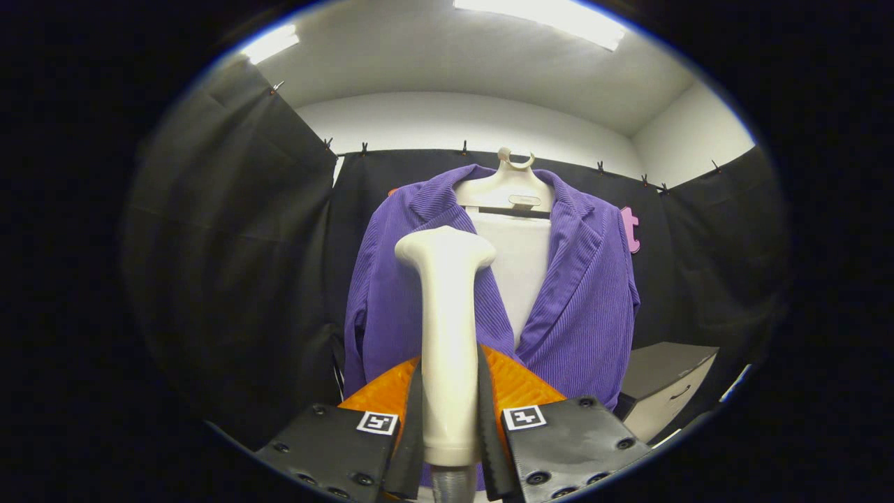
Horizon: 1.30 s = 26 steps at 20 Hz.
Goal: Iron the clothes twice with a garment steamer, once on the left side and once on the right side.
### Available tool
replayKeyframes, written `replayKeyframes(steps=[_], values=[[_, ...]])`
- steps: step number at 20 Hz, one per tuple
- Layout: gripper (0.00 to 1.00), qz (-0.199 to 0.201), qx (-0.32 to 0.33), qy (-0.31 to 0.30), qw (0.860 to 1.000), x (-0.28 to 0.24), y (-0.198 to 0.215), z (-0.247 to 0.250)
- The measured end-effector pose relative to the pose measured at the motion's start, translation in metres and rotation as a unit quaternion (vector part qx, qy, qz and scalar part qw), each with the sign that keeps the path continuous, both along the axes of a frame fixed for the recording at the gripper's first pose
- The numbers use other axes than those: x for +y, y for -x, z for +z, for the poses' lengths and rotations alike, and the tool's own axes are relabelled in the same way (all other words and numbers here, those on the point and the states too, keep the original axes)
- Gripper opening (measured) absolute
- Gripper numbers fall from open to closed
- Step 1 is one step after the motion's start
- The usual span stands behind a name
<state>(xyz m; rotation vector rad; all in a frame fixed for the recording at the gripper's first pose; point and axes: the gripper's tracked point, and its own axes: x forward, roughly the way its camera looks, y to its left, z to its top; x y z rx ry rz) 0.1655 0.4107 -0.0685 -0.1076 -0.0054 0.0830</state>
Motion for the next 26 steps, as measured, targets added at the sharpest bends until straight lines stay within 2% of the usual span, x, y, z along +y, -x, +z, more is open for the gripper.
replayKeyframes(steps=[26], values=[[0.41,-0.018,0.109,0.026,0.994,-0.023,0.088,-0.158]])
